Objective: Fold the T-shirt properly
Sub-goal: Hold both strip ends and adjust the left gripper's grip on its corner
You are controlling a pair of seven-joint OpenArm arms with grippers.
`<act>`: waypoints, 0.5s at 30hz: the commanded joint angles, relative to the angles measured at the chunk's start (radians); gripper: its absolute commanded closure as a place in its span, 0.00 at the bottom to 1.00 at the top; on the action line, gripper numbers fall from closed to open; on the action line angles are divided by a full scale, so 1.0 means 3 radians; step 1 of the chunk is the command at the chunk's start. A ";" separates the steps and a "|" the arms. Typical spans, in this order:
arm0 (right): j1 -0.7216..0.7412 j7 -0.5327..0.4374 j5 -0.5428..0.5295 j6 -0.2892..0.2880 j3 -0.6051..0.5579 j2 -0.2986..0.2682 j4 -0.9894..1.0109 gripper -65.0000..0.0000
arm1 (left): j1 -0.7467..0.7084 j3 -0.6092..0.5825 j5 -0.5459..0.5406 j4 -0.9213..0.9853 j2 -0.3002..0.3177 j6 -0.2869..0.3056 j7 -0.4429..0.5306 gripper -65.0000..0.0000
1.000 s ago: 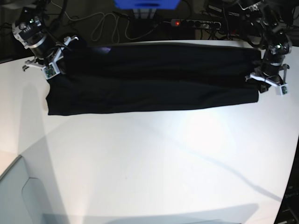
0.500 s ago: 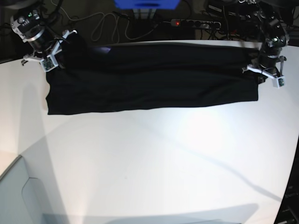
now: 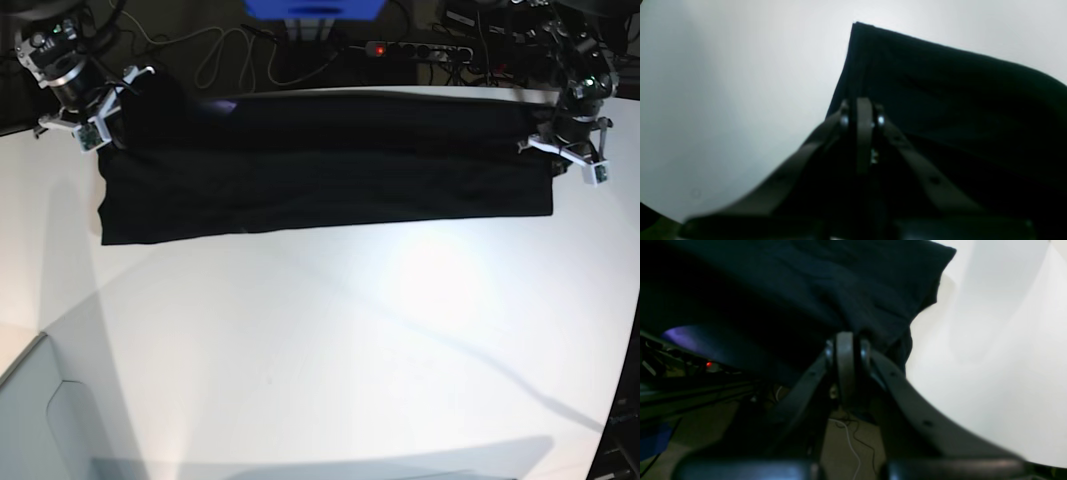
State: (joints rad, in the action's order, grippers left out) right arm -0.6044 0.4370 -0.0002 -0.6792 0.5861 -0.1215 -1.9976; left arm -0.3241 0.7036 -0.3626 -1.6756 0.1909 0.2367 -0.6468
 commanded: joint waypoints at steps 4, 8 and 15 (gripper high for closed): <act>-0.0013 -0.0068 -0.0017 -0.0063 0.0003 -0.0027 -0.0013 1.00 | -0.0002 0.0020 -0.0032 -0.0064 0.0041 -0.0009 0.0067 1.00; -0.0003 -0.0083 -0.0017 -0.0063 -0.0003 -0.0037 0.0145 0.99 | -0.0002 0.0040 -0.0032 -0.0064 0.0036 -0.0009 0.0062 1.00; 0.0059 -0.0083 -0.0017 -0.0063 -0.0003 -0.0043 0.0242 0.84 | -0.0007 0.0040 -0.0032 -0.0079 0.0041 -0.0019 0.0056 1.00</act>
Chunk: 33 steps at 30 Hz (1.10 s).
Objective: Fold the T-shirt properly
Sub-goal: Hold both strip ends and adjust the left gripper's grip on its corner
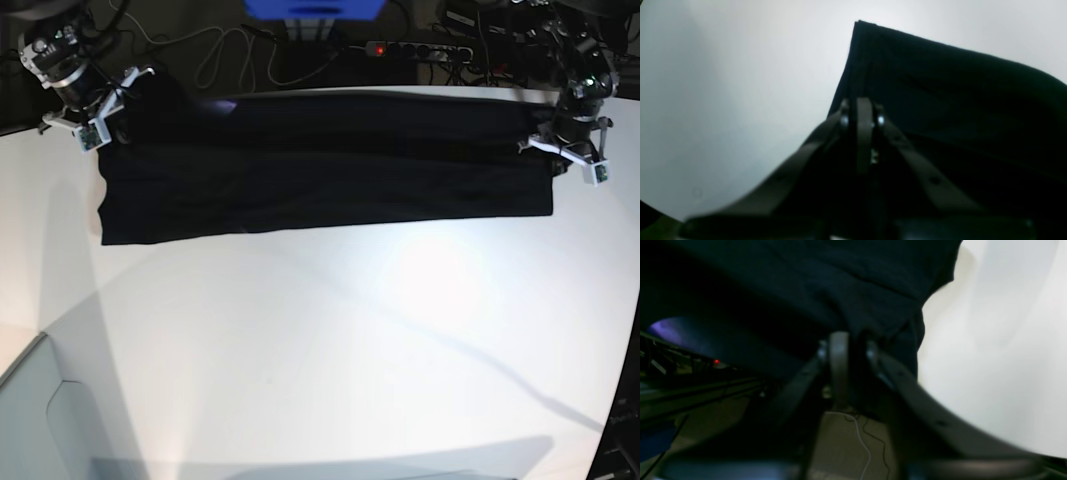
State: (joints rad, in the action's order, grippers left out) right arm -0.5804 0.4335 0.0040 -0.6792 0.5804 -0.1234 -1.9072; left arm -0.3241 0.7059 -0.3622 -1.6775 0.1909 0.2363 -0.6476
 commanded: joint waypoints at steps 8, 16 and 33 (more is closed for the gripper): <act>-0.0016 -0.0077 -0.0036 -0.0063 0.0037 -0.0036 -0.0079 0.41 | -0.0216 0.0012 -0.0033 -0.0569 0.0031 -0.0018 0.0059 0.38; 0.0014 -0.0057 -0.0036 -0.0063 0.0032 0.0035 -0.0299 0.38 | -0.0206 0.0243 -0.0033 -0.0553 -0.0056 -0.0008 0.0059 0.25; 0.0152 -0.0041 -0.0026 -0.0063 -0.0214 0.0102 -0.0248 0.38 | -0.0237 0.0217 -0.0406 0.0071 0.0041 -0.0003 0.0059 0.24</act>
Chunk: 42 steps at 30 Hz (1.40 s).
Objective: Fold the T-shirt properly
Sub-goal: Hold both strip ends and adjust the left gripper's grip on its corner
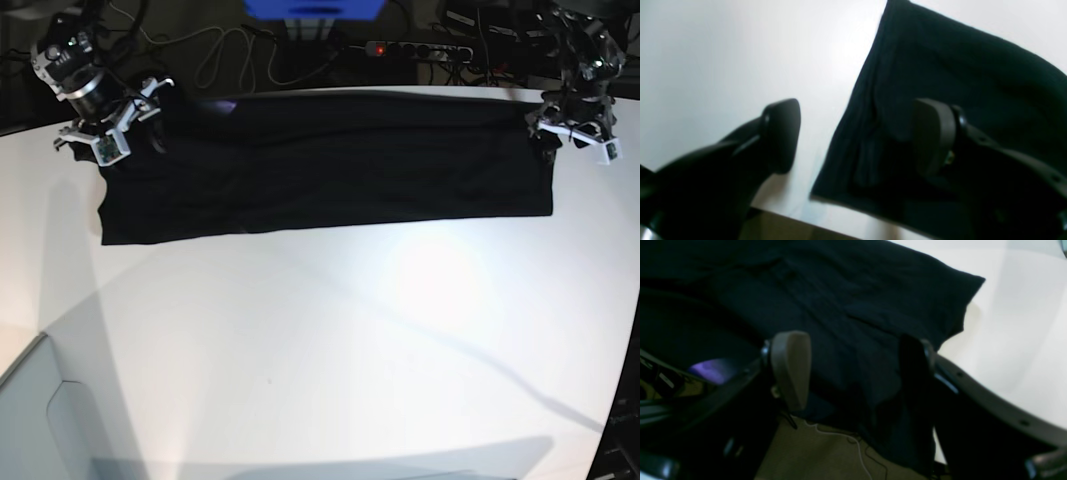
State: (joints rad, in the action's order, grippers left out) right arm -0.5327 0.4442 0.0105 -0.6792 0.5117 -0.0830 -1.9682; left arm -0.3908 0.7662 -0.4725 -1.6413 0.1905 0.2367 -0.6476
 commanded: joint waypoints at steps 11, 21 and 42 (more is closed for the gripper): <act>-0.0027 -0.0077 -0.0048 -0.0063 0.0015 -0.0033 -0.0045 0.38 | -0.0091 -0.0056 -0.0008 0.0001 0.0053 -0.0004 0.0059 0.26; -0.0048 -0.0077 -0.0048 -0.0063 0.0025 -0.0033 -0.0045 0.38 | -0.0086 -0.0056 -0.0003 0.0083 0.0037 -0.0004 0.0059 0.59; -0.0048 -0.0077 -0.0048 -0.0063 0.0025 -0.0033 -0.0045 0.38 | -0.0081 -0.0050 -0.0039 0.0277 0.0022 -0.0004 0.0064 1.00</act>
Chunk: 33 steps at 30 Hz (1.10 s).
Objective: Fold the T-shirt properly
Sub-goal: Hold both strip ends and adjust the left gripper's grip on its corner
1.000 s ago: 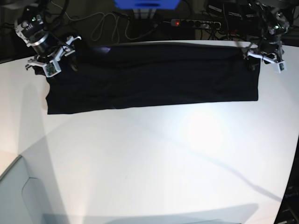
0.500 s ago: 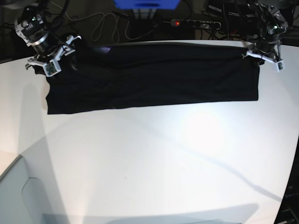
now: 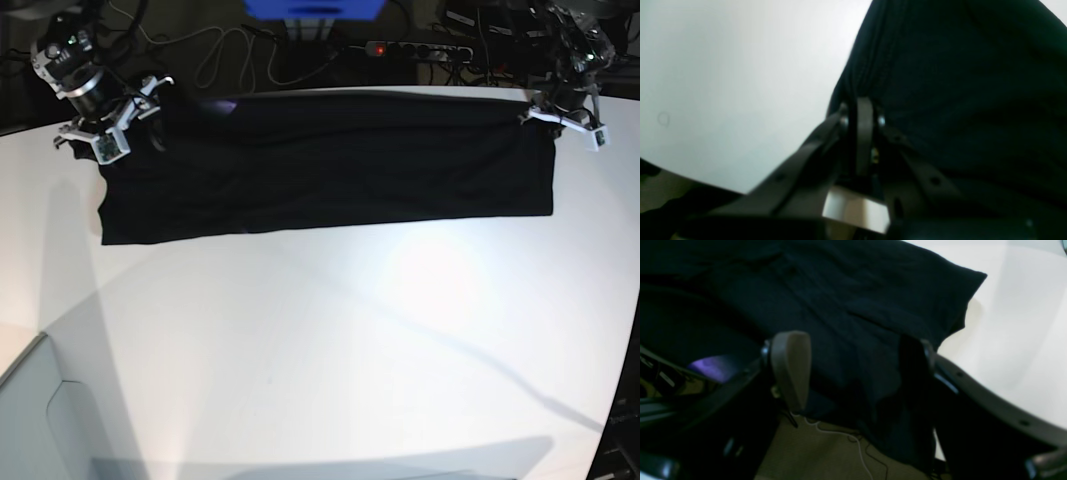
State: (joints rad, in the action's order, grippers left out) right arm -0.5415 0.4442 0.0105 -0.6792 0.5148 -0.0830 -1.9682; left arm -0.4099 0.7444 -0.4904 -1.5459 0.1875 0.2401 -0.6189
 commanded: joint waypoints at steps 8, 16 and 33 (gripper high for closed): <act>-0.0018 -0.0077 -0.0048 -0.0063 0.0010 -0.0033 -0.0045 0.38 | -0.0053 0.0048 0.0016 -0.0409 -0.0034 -0.0015 -0.0031 1.00; -0.0003 -0.0077 -0.0048 -0.0063 0.0010 -0.0033 -0.0045 0.38 | -0.0109 0.0017 0.0052 -0.0997 -0.0203 -0.0015 -0.0036 1.00; -0.0008 -0.0077 -0.0048 -0.0063 0.0010 -0.0033 -0.0045 0.38 | -0.0191 -0.0070 0.0052 -0.0782 -0.0091 -0.0046 -0.0036 1.00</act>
State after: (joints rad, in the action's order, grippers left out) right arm -0.5388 0.4446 0.0105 -0.6792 0.5137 -0.0834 -1.9682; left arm -0.4603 0.7151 -0.4675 -1.7615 0.1493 0.2287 -0.6472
